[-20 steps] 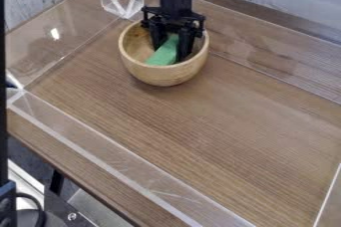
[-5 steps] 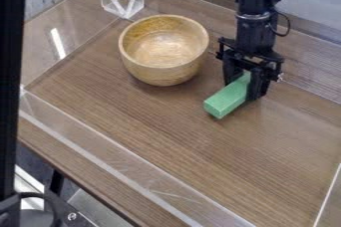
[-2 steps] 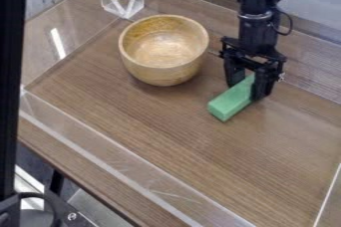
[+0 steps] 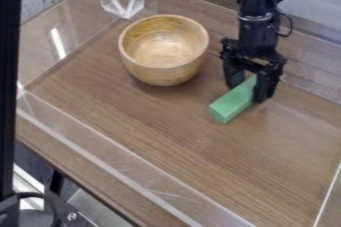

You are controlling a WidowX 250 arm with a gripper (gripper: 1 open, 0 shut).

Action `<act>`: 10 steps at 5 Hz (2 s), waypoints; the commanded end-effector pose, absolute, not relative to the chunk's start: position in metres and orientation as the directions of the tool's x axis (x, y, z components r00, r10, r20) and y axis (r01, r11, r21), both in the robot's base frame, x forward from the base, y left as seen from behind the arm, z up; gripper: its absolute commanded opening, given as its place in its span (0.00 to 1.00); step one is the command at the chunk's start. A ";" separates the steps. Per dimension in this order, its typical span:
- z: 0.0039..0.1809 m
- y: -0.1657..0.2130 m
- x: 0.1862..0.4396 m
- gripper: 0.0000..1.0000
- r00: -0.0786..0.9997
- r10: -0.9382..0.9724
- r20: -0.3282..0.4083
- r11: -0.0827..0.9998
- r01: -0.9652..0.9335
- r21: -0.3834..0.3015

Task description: Remove the green block from inside the brown bowl and put it on the table

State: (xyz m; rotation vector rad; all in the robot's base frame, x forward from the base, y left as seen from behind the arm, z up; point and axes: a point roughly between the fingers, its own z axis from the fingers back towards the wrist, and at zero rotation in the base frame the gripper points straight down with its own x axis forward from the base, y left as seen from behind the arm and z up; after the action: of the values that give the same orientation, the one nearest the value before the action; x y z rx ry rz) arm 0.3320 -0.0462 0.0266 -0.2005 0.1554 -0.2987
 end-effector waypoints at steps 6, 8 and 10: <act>0.120 -0.036 0.312 1.00 0.951 -0.287 0.116 0.942 0.302 -0.144; 0.094 -0.040 0.314 1.00 0.951 -0.297 0.084 0.942 0.306 -0.138; 0.097 -0.037 0.311 1.00 0.953 -0.283 0.109 0.946 0.296 -0.129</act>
State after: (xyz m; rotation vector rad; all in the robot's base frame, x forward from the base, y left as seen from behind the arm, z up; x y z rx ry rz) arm 0.3041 -0.0373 0.0744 -0.1568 -0.0073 -0.2875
